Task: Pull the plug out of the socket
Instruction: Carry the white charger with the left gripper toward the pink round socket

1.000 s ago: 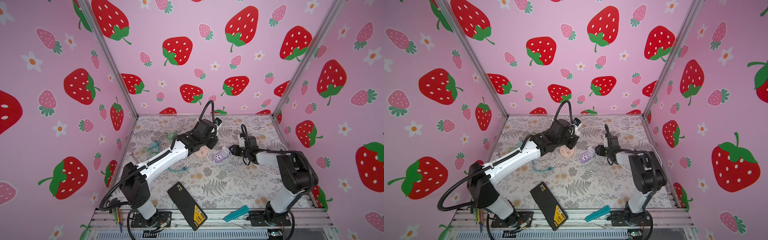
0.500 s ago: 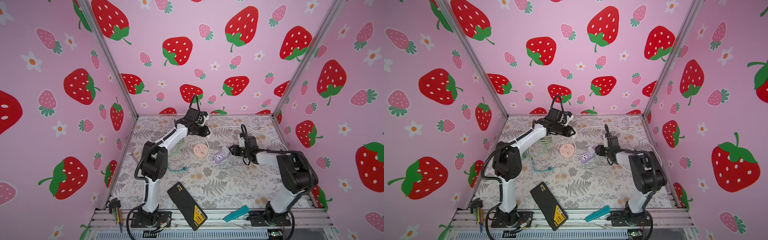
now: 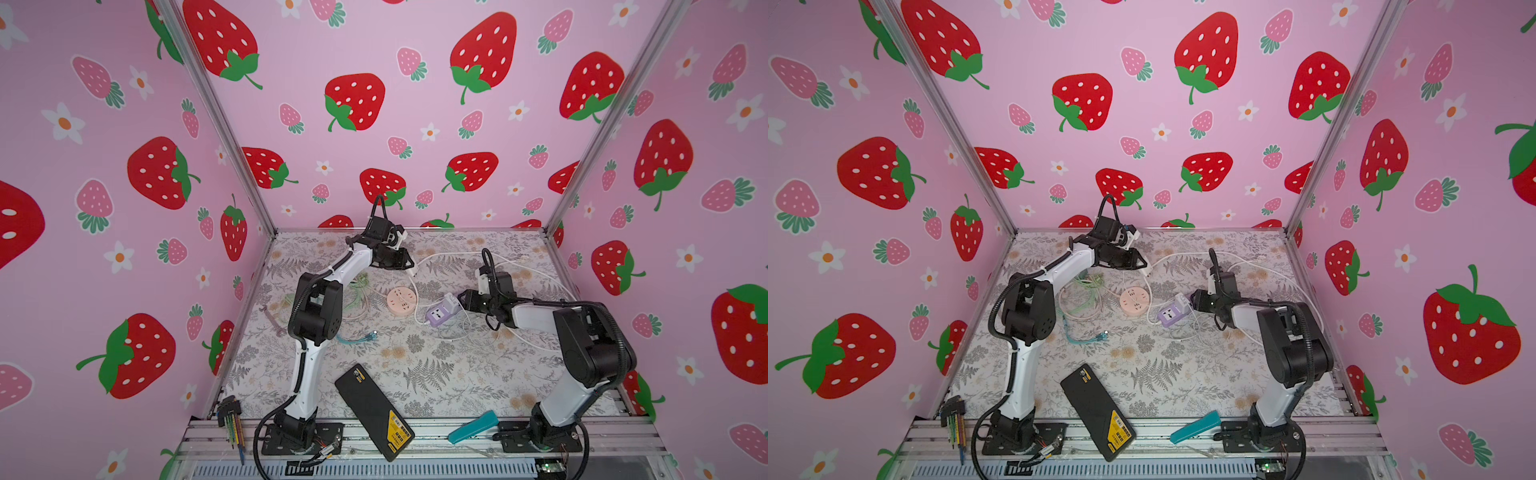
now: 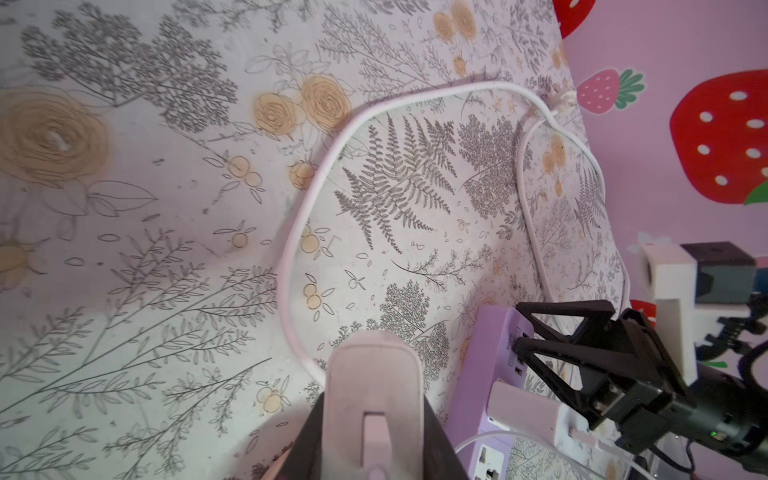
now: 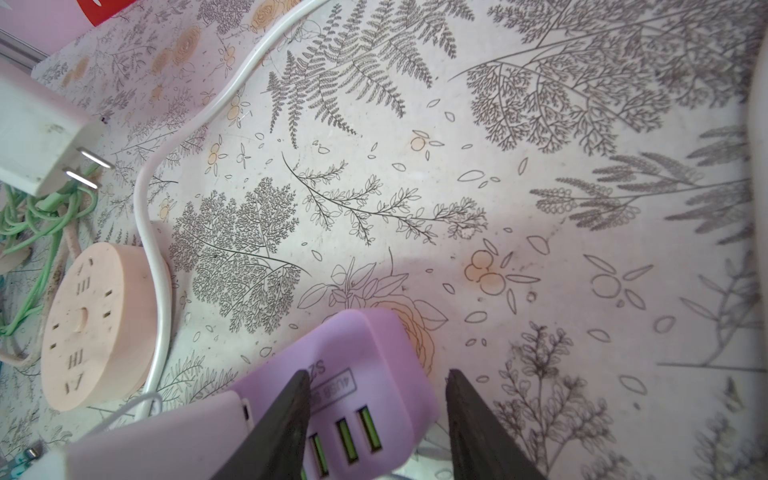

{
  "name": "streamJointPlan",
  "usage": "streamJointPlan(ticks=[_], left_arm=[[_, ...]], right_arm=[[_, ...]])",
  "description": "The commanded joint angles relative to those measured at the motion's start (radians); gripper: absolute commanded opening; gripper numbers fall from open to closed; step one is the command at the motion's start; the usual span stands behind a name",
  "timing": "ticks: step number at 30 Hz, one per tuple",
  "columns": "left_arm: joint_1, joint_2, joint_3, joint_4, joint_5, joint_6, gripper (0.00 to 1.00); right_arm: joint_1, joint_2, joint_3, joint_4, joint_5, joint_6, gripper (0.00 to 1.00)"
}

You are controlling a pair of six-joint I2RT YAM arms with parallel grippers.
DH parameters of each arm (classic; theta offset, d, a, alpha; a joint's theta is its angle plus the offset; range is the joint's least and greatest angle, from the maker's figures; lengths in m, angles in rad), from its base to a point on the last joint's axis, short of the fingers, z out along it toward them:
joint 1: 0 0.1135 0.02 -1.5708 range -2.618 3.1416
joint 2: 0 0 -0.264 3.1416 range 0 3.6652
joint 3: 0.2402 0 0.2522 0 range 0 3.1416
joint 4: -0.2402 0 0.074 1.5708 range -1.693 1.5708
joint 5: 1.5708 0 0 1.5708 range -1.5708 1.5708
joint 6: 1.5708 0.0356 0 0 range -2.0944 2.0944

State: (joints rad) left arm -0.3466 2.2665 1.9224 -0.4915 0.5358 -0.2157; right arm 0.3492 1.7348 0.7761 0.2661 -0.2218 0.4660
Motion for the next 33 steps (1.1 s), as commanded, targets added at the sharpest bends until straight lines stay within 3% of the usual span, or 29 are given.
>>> streamJointPlan(ticks=[1, 20, 23, 29, 33], left_arm=[[0.033, -0.03, -0.029, 0.038, 0.027, -0.039, 0.1], [0.1, 0.068, -0.038, 0.046, -0.019, -0.11, 0.2], [0.103, 0.071, -0.039, 0.043, -0.034, -0.115, 0.26], [0.11, 0.075, -0.034, -0.001, -0.106, -0.092, 0.47], [0.118, 0.058, -0.036, -0.03, -0.169, -0.078, 0.52]], right_arm=[[0.014, 0.042, -0.031, -0.179, 0.039, -0.033, 0.54], [0.017, 0.041, -0.029, -0.182, 0.046, -0.036, 0.54], [0.017, 0.041, -0.028, -0.182, 0.047, -0.037, 0.54], [0.018, 0.04, -0.028, -0.183, 0.049, -0.037, 0.54], [0.019, 0.04, -0.028, -0.183, 0.049, -0.037, 0.54]])
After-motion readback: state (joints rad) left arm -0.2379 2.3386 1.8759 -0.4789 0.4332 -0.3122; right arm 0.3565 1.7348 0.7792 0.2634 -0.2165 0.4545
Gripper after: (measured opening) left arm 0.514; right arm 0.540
